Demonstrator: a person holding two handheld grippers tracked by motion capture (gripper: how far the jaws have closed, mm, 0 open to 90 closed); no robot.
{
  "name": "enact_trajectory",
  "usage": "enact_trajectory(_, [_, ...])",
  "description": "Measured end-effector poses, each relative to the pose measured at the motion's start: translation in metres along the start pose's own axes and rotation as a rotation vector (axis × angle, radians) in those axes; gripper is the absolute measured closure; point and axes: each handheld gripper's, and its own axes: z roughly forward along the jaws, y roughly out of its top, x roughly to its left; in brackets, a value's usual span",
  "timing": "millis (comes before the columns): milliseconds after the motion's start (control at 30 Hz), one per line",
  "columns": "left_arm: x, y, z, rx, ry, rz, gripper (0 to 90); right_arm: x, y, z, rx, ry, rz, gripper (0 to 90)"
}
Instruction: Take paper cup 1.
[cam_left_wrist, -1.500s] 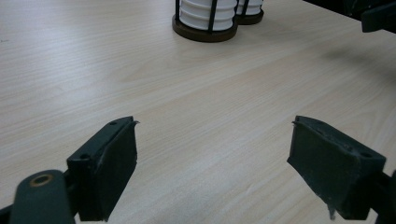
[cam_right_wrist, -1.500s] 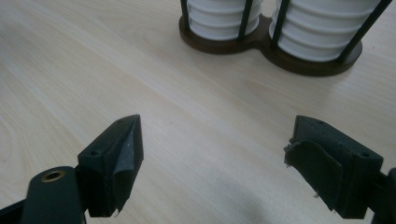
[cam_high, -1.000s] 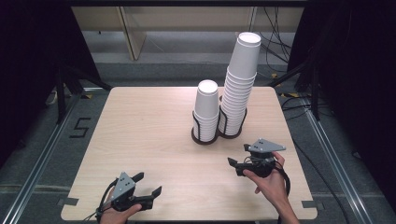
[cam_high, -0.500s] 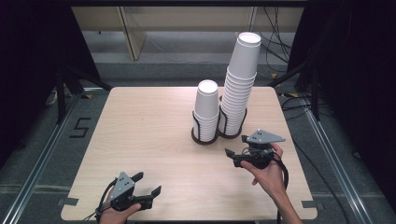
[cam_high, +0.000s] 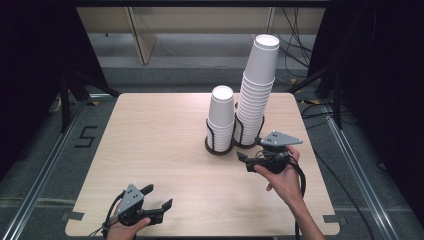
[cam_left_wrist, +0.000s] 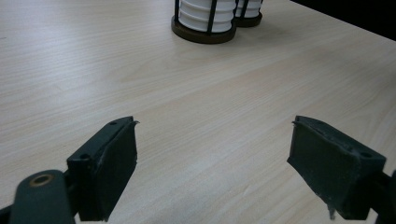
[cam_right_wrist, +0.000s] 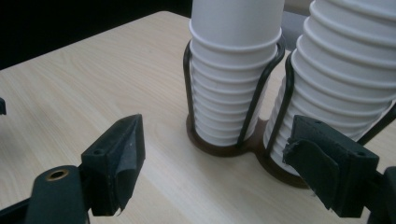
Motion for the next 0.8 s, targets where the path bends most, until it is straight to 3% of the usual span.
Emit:
enact_trajectory(67, [0.000, 0.000, 0.000, 0.000, -0.001, 0.001, 14.8, -0.001, 0.005, 0.002, -0.006, 0.016, -0.016, 19.8])
enact_trajectory(167, [-0.001, 0.001, 0.000, 0.008, 0.006, 0.000, 14.8, 0.001, 0.011, 0.003, -0.007, 0.013, -0.001, 19.6])
enact_trajectory(200, [0.000, 0.000, 0.001, 0.003, 0.001, 0.004, 14.8, 0.000, 0.013, 0.004, -0.017, 0.008, -0.025, 19.6])
enact_trajectory(433, [0.001, 0.000, 0.000, 0.005, 0.011, 0.000, 14.8, -0.001, 0.023, 0.008, -0.035, 0.019, -0.021, 19.2])
enact_trajectory(733, [0.001, 0.000, 0.001, -0.002, 0.006, -0.005, 14.8, -0.001, 0.033, 0.011, -0.059, 0.007, -0.022, 17.7])
enact_trajectory(800, [0.002, 0.000, 0.000, 0.004, 0.006, 0.002, 14.8, -0.002, 0.036, 0.011, -0.065, 0.002, -0.041, 17.7])
